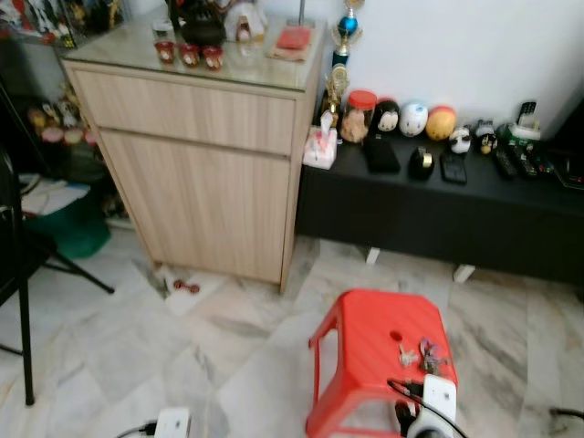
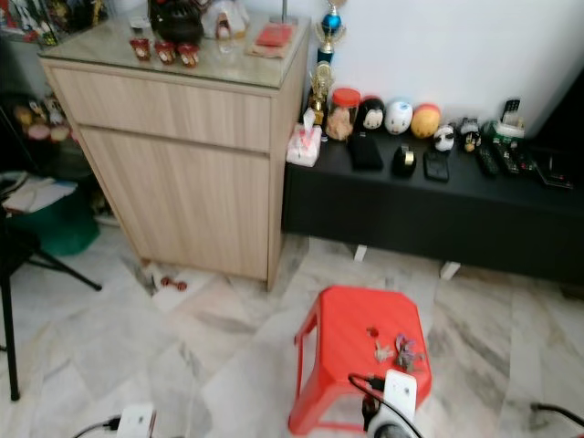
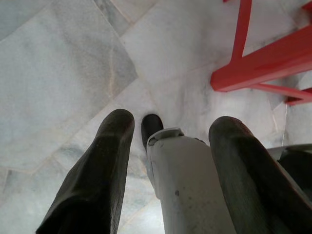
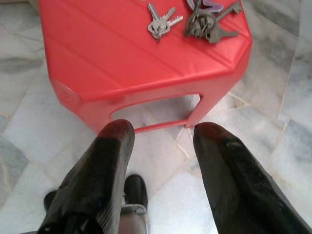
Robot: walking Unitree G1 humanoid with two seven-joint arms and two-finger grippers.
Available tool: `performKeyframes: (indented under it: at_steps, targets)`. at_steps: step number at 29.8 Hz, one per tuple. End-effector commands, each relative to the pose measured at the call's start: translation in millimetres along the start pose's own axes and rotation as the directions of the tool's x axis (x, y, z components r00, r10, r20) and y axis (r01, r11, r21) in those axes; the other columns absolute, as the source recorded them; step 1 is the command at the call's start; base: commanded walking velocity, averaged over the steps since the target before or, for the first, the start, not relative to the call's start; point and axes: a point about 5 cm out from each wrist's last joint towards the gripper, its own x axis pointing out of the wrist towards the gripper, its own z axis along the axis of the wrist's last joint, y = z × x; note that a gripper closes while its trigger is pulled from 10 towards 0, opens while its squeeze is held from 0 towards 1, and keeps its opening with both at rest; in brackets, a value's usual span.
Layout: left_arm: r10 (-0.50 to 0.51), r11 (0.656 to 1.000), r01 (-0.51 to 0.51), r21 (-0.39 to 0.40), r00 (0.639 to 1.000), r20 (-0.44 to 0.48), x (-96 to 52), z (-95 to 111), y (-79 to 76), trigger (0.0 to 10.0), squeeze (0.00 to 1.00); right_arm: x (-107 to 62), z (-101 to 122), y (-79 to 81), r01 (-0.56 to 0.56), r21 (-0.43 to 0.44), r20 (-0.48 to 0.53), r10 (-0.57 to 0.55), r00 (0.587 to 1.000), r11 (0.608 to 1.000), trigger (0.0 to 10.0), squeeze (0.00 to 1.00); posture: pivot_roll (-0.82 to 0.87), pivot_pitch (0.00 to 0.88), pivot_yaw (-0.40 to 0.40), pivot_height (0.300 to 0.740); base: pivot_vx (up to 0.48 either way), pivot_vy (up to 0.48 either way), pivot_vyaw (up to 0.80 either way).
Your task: Hang keys on a hook
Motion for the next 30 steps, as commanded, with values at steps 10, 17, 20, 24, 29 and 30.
performKeyframes:
  at_steps: [10,17,20,24,29,30]
  targets:
    - [0.003,1.000,-0.003,0.005,1.000,-0.011,-1.5,-3.3,3.2,10.0,0.00,-0.1,-0.2,-0.2,0.002,0.002,0.002,-0.002,1.000,1.000,10.0,0.00,0.12,0.000,-0.080,0.740,0.000,-0.078,0.00]
    - [0.010,1.000,-0.010,0.000,1.000,-0.006,-2.6,-3.9,6.8,10.0,0.00,-0.2,0.5,-0.3,0.002,0.011,0.011,-0.003,1.000,1.000,10.0,0.00,0.12,0.000,-0.082,0.740,0.000,0.000,0.00]
    - [0.014,1.000,-0.014,-0.003,1.000,-0.006,-2.9,-4.3,7.8,10.0,0.00,-0.2,0.6,-0.4,0.003,0.010,0.012,-0.003,1.000,1.000,10.0,0.00,0.12,0.000,-0.082,0.740,0.000,0.000,0.00]
    - [0.017,1.000,-0.017,-0.007,1.000,-0.012,-3.4,-6.0,8.5,10.0,0.00,-0.2,0.4,-0.3,0.001,0.020,0.012,-0.001,1.000,1.000,10.0,0.00,0.12,0.000,-0.082,0.740,0.000,0.000,0.00]
    - [0.017,1.000,-0.017,-0.014,1.000,-0.016,-3.5,-7.0,8.0,10.0,0.00,-0.2,0.4,-0.3,0.000,0.011,0.009,0.000,1.000,1.000,10.0,0.00,0.12,0.000,-0.082,0.740,0.000,0.000,-0.70]
    - [0.013,1.000,-0.014,-0.018,1.000,-0.016,-3.6,-7.5,7.7,10.0,0.00,-0.2,1.0,-0.4,0.002,0.012,0.018,-0.002,1.000,1.000,10.0,0.00,0.12,0.000,-0.083,0.740,0.255,0.000,0.00]
